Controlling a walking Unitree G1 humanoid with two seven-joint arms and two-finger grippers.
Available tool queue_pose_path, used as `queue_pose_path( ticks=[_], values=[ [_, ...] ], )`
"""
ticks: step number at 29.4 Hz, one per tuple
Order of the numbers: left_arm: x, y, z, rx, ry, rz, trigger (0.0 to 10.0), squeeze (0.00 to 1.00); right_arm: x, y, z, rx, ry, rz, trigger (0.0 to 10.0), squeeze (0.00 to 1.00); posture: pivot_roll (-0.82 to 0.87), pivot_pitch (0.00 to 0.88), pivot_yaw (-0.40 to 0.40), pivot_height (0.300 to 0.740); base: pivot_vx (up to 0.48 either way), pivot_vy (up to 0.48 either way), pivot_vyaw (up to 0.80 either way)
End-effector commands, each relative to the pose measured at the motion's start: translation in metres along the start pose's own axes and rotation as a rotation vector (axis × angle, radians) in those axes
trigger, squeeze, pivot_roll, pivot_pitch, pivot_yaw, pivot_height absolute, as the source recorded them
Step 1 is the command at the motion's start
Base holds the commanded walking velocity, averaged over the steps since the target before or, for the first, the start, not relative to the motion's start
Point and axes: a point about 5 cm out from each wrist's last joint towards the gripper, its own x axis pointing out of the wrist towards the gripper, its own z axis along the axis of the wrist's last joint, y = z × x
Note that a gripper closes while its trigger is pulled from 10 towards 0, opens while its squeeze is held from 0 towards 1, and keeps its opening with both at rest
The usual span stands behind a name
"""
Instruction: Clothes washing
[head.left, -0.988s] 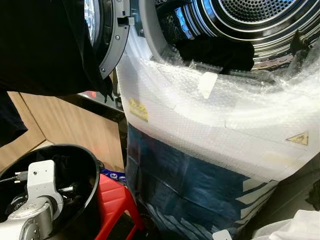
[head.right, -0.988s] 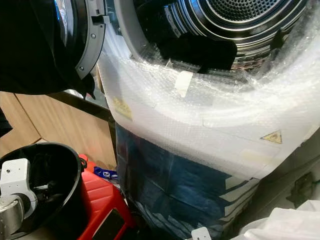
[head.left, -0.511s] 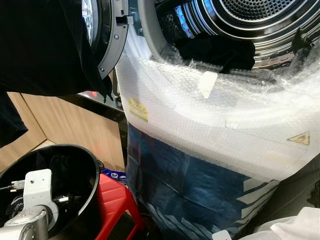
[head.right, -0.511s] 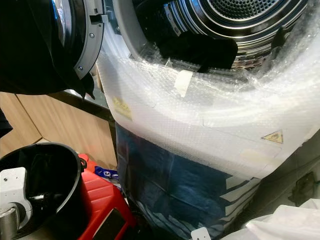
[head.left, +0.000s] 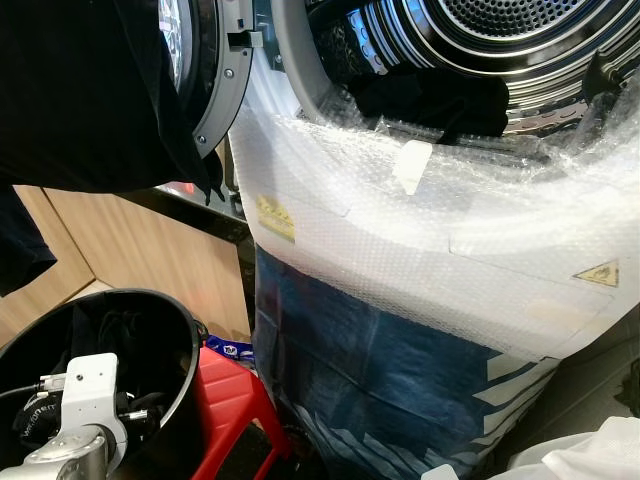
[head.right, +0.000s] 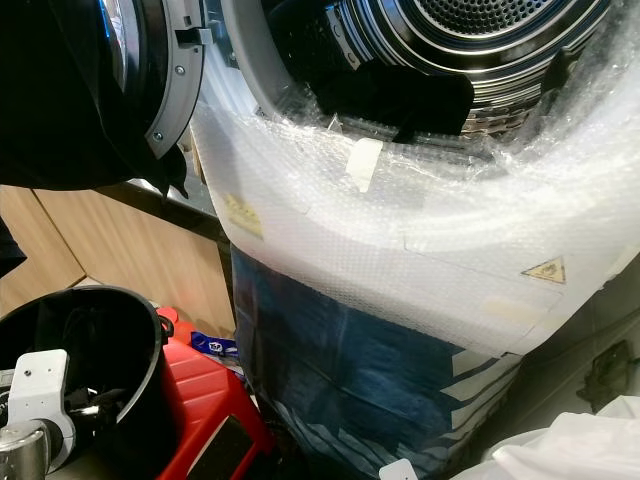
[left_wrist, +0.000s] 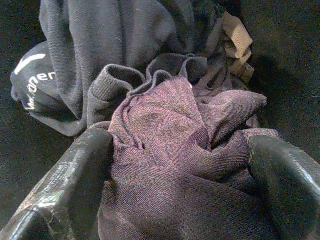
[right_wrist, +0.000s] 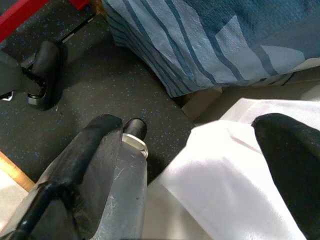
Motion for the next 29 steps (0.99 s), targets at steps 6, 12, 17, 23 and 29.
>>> queue_pose_path(
  ticks=[6, 12, 17, 23, 29],
  values=[
    [0.000, 0.005, -0.020, 0.001, 0.084, 0.025, 10.0, 0.00, 0.000, -0.002, -0.002, -0.009, 0.006, 0.006, 10.0, 0.00, 0.16, 0.143, 0.024, 0.740, 0.000, 0.000, 0.00],
    [-0.007, 0.011, -0.032, 0.034, 0.110, 0.014, 10.0, 0.00, 0.000, -0.001, 0.002, -0.038, -0.004, 0.021, 10.0, 0.00, 0.16, 0.140, 0.021, 0.740, 0.000, 0.000, 0.00],
    [-0.015, 0.011, -0.032, -0.091, 0.099, -0.006, 10.0, 0.00, 0.000, -0.001, 0.003, -0.048, -0.009, 0.027, 10.0, 0.00, 0.17, 0.142, 0.013, 0.740, 0.000, 0.000, 0.00],
    [-0.015, 0.024, -0.023, -0.314, 0.067, 0.083, 10.0, 0.00, 0.001, 0.000, 0.006, -0.074, -0.016, 0.040, 10.0, 0.00, 0.20, 0.142, -0.002, 0.740, 0.000, 0.000, 0.00],
    [-0.011, 0.027, -0.027, -0.367, 0.093, 0.108, 7.0, 0.00, 0.002, -0.001, 0.016, -0.087, -0.037, 0.045, 10.0, 0.00, 0.20, 0.139, -0.005, 0.740, 0.000, 0.000, 0.00]
  ],
)
